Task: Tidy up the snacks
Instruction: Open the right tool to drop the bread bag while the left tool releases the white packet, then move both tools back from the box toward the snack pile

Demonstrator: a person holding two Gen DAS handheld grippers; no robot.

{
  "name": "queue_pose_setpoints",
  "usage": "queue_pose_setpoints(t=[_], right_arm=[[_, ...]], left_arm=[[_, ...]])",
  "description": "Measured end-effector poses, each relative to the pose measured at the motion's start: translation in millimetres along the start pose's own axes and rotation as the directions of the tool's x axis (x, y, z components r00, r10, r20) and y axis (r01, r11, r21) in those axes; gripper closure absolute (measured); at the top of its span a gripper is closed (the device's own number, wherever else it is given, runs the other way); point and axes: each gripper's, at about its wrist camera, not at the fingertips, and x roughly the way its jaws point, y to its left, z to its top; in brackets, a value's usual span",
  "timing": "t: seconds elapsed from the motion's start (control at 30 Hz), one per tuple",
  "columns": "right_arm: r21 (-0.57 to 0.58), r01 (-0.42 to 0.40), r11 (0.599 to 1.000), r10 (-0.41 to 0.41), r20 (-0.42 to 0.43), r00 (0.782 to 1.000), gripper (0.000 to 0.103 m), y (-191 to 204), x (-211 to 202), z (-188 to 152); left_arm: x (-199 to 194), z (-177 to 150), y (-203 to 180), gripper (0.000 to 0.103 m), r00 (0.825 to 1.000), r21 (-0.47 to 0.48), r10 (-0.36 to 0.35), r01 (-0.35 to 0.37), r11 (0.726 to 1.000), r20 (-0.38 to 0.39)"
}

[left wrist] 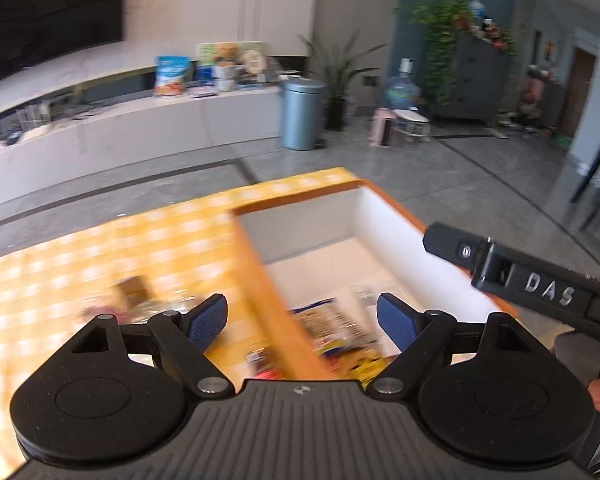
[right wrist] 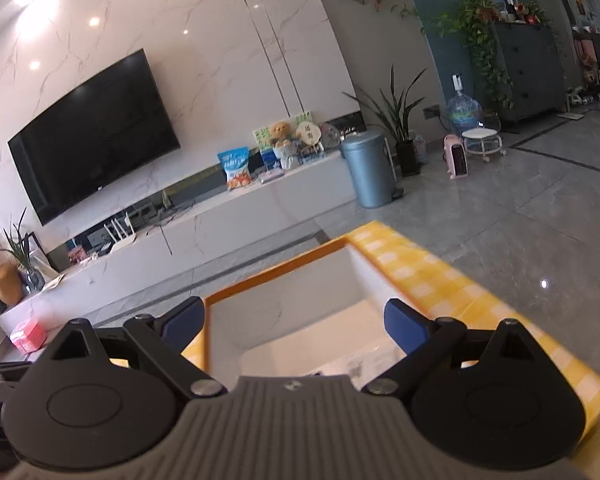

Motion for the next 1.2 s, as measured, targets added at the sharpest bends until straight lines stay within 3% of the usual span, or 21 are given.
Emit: queue_pose_setpoints(t=[0.17,0.33,0.43,0.53,0.7,0.93,1.1,1.2], right_arm=[[-0.015,-0.103,0.995,0.102,-0.023,0.994,0.008,36,-11,-10],[-0.036,-0.161,0.986,0.16,-0.025,0.987,0.007,68,-19,-21],[-0.005,-0.149,0.989,0.149,0.011,0.989,0.007,85,-23,-32],[-0.051,-0.187,0.981,0.187,-0.014,0.982,0.007,105,-19,-46],[-0.114,-0.19,0.975,0.186,-0.047,0.981,0.007,126,-3,-76],[-0.235,-0.204,0.95,0.183,-0.107,0.977,0.008,145,29,-113],[-0.226,-0.217,0.95,0.182,-0.163,0.97,0.009,140,51,-130],[-0.228,-0.178,0.957,0.125,-0.232,0.965,0.015,136,67,-139]], left_arm=[[-39,-10,24,0.006,0.996,-0.009,0.069,-0.068,0.998,0.061],[-57,-30,61,0.006,0.995,-0.119,0.086,-0.079,0.99,0.052],[-64,-53,84,0.006,0.985,-0.215,0.166,-0.154,0.964,0.037],[-60,-73,107,0.006,0.97,-0.288,0.241,-0.229,0.93,0.006],[-48,-102,150,0.006,0.967,-0.382,0.254,-0.233,0.894,0.004],[-22,-134,163,0.006,0.962,-0.334,0.273,-0.253,0.908,0.015],[-5,-144,162,0.006,0.961,-0.307,0.276,-0.267,0.914,-0.016],[2,-151,166,0.006,0.962,-0.313,0.272,-0.267,0.911,-0.027]])
